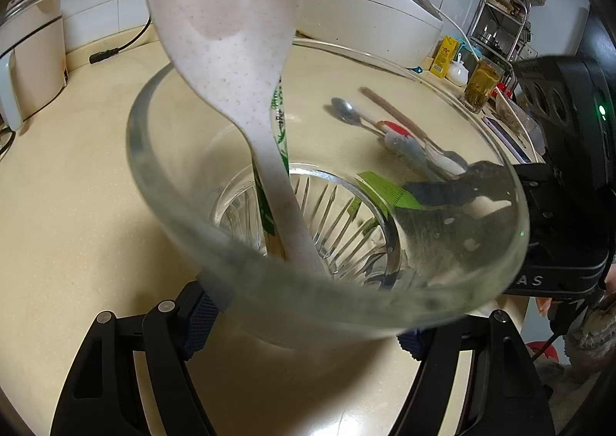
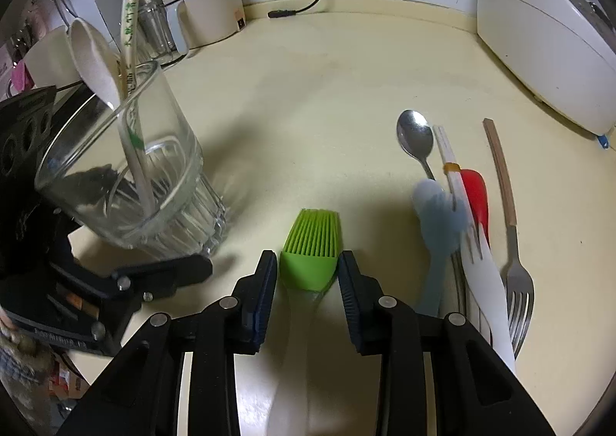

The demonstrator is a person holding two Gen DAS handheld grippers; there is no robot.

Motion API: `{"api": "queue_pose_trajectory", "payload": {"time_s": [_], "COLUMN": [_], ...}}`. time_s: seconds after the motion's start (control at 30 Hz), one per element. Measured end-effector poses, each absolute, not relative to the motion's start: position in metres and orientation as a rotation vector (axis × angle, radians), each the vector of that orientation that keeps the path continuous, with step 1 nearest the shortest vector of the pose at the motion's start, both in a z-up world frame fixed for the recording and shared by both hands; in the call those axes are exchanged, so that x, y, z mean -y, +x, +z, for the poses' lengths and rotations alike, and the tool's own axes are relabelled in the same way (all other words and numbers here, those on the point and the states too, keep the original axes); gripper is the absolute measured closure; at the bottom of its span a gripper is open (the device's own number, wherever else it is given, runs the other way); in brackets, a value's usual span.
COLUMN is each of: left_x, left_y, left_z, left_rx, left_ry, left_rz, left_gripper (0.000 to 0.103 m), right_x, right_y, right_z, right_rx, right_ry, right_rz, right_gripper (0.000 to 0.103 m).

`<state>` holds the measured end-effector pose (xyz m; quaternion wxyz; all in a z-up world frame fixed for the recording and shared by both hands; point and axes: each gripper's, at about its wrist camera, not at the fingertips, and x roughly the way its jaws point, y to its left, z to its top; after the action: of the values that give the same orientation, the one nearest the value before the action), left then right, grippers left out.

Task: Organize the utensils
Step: 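Close the right tool on the green silicone brush handle and lift it, then carry the green brush over the glass and lower it in while the left tool holds the glass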

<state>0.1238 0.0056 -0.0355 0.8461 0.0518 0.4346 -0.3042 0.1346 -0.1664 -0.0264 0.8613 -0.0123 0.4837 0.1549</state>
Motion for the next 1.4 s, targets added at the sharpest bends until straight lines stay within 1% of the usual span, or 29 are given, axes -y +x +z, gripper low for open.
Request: {"api": "queue_pose_trajectory", "payload": {"time_s": [0.27, 0.53, 0.6, 0.7, 0.8, 0.9, 1.07, 1.23, 1.4], "left_x": [-0.006, -0.006, -0.006, -0.005, -0.006, -0.007, -0.009, -0.008, -0.006], "left_y": [0.124, 0.124, 0.123, 0.124, 0.124, 0.124, 0.125, 0.124, 0.124], "left_z": [-0.036, -0.036, -0.036, -0.036, -0.035, -0.036, -0.036, -0.035, -0.035], "left_rx": [-0.917, -0.917, -0.917, -0.917, -0.917, -0.917, -0.917, -0.916, -0.915], "left_ry": [0.108, 0.104, 0.106, 0.105, 0.101, 0.1, 0.104, 0.111, 0.119], "left_rz": [-0.642, -0.644, -0.643, -0.643, -0.644, -0.645, -0.644, -0.641, -0.636], "left_gripper": [0.024, 0.024, 0.024, 0.024, 0.024, 0.024, 0.024, 0.024, 0.024], "right_x": [0.148, 0.151, 0.155, 0.162, 0.174, 0.184, 0.205, 0.219, 0.226], "right_y": [0.144, 0.128, 0.129, 0.132, 0.134, 0.127, 0.111, 0.087, 0.07], "right_z": [-0.029, -0.033, -0.033, -0.032, -0.031, -0.023, 0.005, 0.042, 0.065], "right_rx": [-0.976, -0.929, -0.93, -0.937, -0.941, -0.892, -0.757, -0.582, -0.479], "right_ry": [-0.151, -0.154, -0.134, -0.09, 0.024, 0.074, 0.136, 0.137, 0.132], "right_rz": [0.282, 0.293, 0.31, 0.331, 0.382, 0.377, 0.363, 0.312, 0.286], "right_gripper": [0.069, 0.069, 0.071, 0.072, 0.072, 0.072, 0.072, 0.072, 0.072]}}
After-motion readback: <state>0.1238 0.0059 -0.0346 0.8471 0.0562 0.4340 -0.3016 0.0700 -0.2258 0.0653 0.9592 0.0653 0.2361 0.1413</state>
